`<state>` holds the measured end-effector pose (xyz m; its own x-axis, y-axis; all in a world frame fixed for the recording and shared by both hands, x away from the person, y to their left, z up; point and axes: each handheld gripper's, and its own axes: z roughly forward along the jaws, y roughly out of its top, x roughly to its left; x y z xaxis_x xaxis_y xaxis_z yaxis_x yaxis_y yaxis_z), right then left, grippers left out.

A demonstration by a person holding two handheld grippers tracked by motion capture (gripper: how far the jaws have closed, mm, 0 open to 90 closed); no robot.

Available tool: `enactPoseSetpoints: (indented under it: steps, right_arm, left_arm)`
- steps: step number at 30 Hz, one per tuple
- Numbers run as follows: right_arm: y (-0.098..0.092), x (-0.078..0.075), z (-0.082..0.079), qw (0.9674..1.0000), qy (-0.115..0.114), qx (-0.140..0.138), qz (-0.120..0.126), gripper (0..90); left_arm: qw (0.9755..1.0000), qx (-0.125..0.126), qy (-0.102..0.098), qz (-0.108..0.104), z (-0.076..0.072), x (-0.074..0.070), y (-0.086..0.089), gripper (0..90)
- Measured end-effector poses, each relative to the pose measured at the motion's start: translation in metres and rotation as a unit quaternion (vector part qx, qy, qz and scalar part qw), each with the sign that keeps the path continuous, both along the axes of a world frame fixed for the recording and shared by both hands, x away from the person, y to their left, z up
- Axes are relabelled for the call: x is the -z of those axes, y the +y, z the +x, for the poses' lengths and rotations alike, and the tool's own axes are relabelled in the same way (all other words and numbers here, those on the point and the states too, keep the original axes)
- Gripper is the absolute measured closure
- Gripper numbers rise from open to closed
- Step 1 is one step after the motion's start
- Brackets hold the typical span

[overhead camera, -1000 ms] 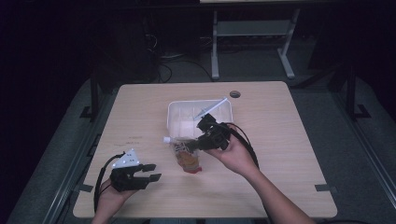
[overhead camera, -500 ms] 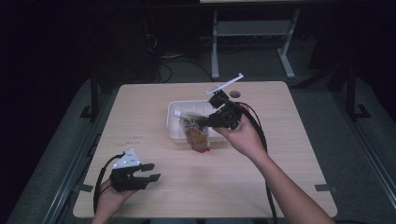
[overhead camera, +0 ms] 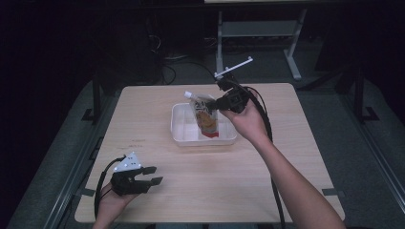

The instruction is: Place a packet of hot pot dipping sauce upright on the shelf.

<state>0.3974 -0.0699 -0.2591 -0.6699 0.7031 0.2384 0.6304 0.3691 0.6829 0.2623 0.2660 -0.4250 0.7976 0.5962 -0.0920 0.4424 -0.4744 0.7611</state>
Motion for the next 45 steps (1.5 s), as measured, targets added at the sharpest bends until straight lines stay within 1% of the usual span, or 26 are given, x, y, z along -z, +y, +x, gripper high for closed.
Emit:
enactPoseSetpoints:
  steps: [9, 12, 15, 16, 17, 20, 22, 26, 27, 33, 37, 41, 45]
  right_arm:
    - [-0.006, -0.004, 0.017, 0.9994, -0.006, 0.034, 0.001, 88.6]
    - [-0.006, -0.003, 0.021, 0.9991, -0.006, 0.042, 0.002, 88.6]
    - [-0.008, -0.001, 0.029, 0.9984, -0.003, 0.057, -0.001, 88.6]
    - [-0.008, -0.001, 0.029, 0.9984, -0.003, 0.057, -0.001, 88.6]
    - [-0.009, 0.002, 0.034, 0.9980, -0.001, 0.064, 0.000, 88.6]
    - [-0.009, 0.006, 0.040, 0.9973, -0.001, 0.074, -0.002, 88.6]
    - [-0.009, 0.009, 0.043, 0.9969, -0.004, 0.078, -0.010, 88.6]
    - [-0.009, 0.013, 0.049, 0.9962, -0.002, 0.086, -0.016, 88.6]
    - [-0.009, 0.015, 0.052, 0.9955, -0.001, 0.092, -0.020, 88.6]
    - [-0.012, 0.021, 0.059, 0.9938, 0.006, 0.108, -0.026, 88.6]
    - [-0.014, 0.025, 0.063, 0.9928, 0.012, 0.117, -0.024, 88.6]
    - [-0.015, 0.029, 0.067, 0.9922, 0.017, 0.121, -0.024, 88.6]
    - [-0.015, 0.032, 0.070, 0.9915, 0.021, 0.126, -0.027, 88.6]
  left_arm:
    - [1.0000, -0.001, -0.001, 0.000, 0.000, 0.000, 0.001, 50.7]
    - [1.0000, -0.002, -0.002, -0.003, 0.000, -0.001, 0.001, 50.5]
    - [1.0000, -0.001, -0.001, -0.002, 0.000, 0.000, 0.002, 50.2]
    - [1.0000, -0.001, -0.001, -0.002, 0.000, 0.000, 0.002, 50.2]
    - [1.0000, -0.001, -0.001, -0.001, 0.000, 0.000, 0.002, 50.2]
    - [1.0000, -0.003, -0.002, -0.002, 0.000, -0.001, 0.003, 50.1]
    - [1.0000, -0.004, -0.003, -0.005, 0.000, -0.001, 0.003, 50.0]
    - [1.0000, -0.006, -0.002, -0.004, 0.000, 0.000, 0.004, 49.8]
    - [1.0000, -0.006, -0.003, -0.003, 0.000, -0.001, 0.005, 49.8]
    - [1.0000, -0.008, -0.002, -0.006, 0.000, -0.001, 0.006, 49.3]
    - [1.0000, -0.007, -0.003, -0.006, 0.000, -0.002, 0.006, 49.3]
    - [1.0000, -0.008, -0.001, -0.005, 0.000, -0.001, 0.007, 49.3]
    - [0.9999, -0.008, -0.004, -0.005, 0.000, -0.002, 0.007, 49.3]
